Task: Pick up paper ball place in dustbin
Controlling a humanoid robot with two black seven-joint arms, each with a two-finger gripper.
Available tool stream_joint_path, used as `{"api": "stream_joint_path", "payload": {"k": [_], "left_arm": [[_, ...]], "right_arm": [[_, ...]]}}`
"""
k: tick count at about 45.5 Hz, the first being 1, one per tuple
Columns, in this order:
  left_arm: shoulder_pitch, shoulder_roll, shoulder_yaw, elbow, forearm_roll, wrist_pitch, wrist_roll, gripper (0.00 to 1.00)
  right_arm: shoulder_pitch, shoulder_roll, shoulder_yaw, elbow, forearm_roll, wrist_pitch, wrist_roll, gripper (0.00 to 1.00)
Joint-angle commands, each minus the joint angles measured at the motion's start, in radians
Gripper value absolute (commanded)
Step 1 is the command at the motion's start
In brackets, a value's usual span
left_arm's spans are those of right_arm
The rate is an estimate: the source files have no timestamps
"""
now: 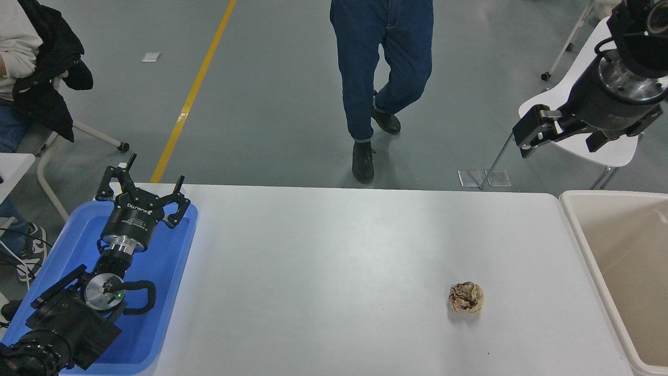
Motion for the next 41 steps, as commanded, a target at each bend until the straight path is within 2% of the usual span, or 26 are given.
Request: {"api": "stream_joint_path", "payload": {"k": [1, 41], "left_arm": [[0.0, 0.0, 0.0, -0.001, 0.0, 0.001, -0.002, 1.0], [0.0, 0.0, 0.0, -0.001, 0.0, -0.001, 0.0, 1.0]], "right_arm": [[0.003, 0.0, -0.009, 0.0, 0.0, 0.0, 0.0, 1.0], [0.009, -0.005, -0.014, 0.0, 0.0, 0.0, 0.0, 1.0]]}}
